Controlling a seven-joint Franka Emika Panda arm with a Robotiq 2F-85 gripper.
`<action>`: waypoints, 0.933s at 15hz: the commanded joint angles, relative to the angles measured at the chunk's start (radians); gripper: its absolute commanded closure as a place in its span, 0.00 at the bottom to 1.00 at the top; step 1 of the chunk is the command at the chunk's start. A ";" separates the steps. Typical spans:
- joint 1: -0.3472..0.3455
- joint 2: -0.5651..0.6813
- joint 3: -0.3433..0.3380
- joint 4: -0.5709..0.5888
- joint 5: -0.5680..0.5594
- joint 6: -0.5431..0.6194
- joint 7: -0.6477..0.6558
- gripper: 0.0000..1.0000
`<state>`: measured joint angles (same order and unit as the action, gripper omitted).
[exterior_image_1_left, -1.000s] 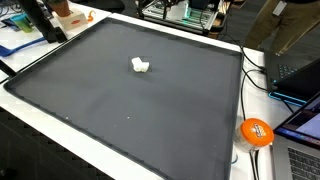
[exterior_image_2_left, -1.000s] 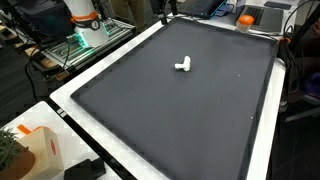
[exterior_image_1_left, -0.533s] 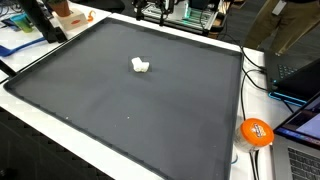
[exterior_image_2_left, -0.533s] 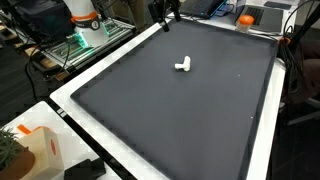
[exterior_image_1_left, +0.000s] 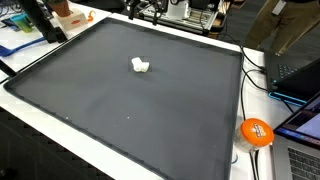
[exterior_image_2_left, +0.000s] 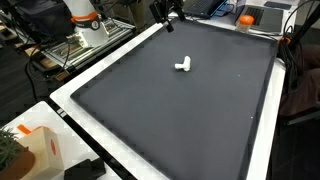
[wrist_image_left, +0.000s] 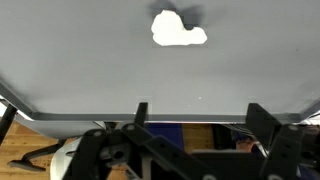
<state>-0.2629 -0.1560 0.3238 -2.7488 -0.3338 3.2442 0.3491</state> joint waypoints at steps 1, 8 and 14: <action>-0.008 0.001 0.004 0.001 -0.001 0.000 0.000 0.00; 0.043 0.069 -0.016 0.045 0.006 -0.067 -0.011 0.00; 0.110 0.118 -0.013 0.146 0.100 -0.228 -0.076 0.00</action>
<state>-0.1866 -0.0603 0.3194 -2.6592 -0.2965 3.0987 0.3313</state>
